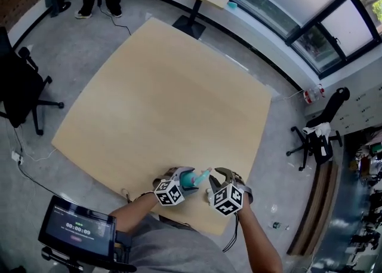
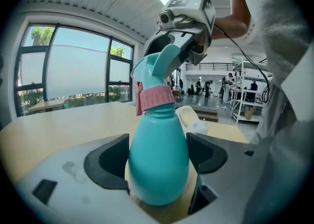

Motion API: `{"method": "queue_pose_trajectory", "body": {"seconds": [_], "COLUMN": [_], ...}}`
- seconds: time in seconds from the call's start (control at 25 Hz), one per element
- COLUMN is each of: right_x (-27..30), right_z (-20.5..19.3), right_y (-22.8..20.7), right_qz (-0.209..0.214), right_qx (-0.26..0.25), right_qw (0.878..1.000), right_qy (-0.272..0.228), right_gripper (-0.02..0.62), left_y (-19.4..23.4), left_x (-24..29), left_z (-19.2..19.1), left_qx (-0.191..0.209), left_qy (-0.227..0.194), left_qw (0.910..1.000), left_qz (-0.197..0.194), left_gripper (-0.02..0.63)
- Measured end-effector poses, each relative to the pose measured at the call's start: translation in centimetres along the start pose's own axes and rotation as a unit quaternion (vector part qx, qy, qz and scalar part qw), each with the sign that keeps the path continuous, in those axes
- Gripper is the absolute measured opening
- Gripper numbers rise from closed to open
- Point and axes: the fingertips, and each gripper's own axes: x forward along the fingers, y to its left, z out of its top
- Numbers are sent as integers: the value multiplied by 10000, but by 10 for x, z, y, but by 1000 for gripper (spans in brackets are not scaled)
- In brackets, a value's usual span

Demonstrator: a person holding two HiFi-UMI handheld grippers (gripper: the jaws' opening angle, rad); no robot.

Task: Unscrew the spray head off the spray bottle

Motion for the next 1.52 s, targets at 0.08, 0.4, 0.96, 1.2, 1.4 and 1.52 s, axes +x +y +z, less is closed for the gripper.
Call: {"method": "queue_pose_trajectory", "body": {"seconds": [0.08, 0.4, 0.96, 1.2, 1.4, 1.52], "right_x": [5, 11, 48, 24, -53, -98], "right_z": [-1, 17, 10, 5, 24, 34], "right_y": [0, 22, 23, 25, 18, 9], "right_qz": [56, 121, -63, -403, -924, -1204], "right_qx": [178, 323, 895, 1360, 2060, 2455], "right_qw": [9998, 9994, 9958, 9893, 9687, 9491], "right_qy": [-60, -40, -164, -330, -1029, -1561], "right_gripper": [100, 100, 100, 100, 100, 95], "left_y": [0, -8, 6, 34, 42, 40], "left_x": [2, -33, -48, -109, -204, -237], "left_z": [1, -2, -52, -19, 75, 136], "left_qx": [18, 213, 235, -307, -413, -237], "left_qy": [-49, -5, 453, -159, -1130, -1850], "left_qw": [9999, 9992, 9974, 9989, 9866, 9749], "left_qz": [-103, -332, -512, 305, 1104, 1216], "left_gripper": [350, 397, 445, 443, 442, 437]}}
